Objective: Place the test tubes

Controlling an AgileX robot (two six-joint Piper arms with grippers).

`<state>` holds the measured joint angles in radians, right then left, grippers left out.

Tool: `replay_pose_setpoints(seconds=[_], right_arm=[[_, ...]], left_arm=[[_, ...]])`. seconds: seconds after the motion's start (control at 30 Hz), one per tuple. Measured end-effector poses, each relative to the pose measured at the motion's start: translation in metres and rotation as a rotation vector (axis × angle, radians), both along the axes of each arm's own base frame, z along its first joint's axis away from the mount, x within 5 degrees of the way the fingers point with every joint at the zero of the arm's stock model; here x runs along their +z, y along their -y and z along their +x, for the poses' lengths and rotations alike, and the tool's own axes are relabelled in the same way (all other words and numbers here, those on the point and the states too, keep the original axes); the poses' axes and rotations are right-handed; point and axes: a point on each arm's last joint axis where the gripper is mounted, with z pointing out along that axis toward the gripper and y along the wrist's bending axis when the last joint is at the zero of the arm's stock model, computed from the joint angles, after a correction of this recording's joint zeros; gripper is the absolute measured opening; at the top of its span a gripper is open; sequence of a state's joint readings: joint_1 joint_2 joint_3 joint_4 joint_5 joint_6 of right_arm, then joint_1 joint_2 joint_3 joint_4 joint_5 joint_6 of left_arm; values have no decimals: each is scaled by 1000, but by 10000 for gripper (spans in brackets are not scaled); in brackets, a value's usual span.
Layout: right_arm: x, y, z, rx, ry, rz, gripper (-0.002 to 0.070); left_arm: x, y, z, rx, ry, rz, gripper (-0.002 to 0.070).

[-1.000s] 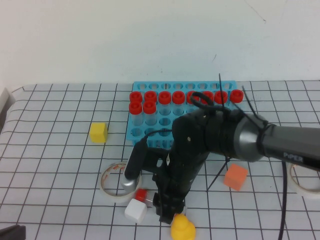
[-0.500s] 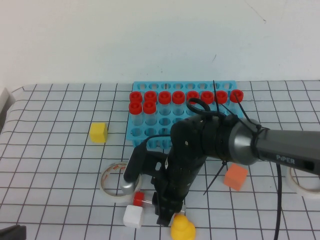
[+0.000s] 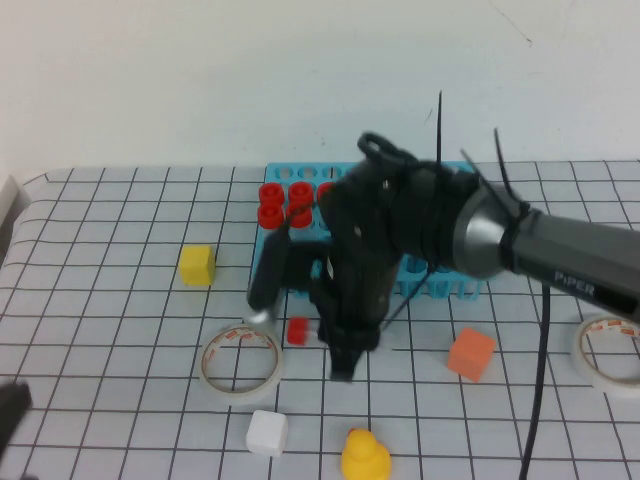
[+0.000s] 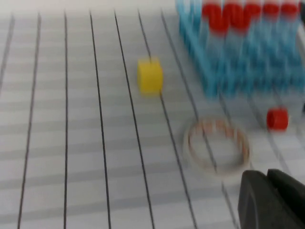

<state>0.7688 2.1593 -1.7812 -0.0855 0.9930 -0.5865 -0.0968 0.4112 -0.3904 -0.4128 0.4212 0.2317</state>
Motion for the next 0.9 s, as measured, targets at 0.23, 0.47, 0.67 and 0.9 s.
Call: replay_pose_setpoints(seconds=[0.23, 0.47, 0.67, 0.9], right_arm=[[57, -18, -5, -8, -11, 254, 237], [83, -44, -23, 78, -153, 631, 237], [90, -62, -25, 132, -147, 957, 237], [89, -69, -26, 166, -101, 1252, 237]], left_arm=[[21, -6, 7, 96, 224, -91, -1], [37, -3, 4, 60, 250, -97, -1], [50, -3, 2, 51, 284, -116, -1], [50, -3, 2, 33, 307, -31, 15]])
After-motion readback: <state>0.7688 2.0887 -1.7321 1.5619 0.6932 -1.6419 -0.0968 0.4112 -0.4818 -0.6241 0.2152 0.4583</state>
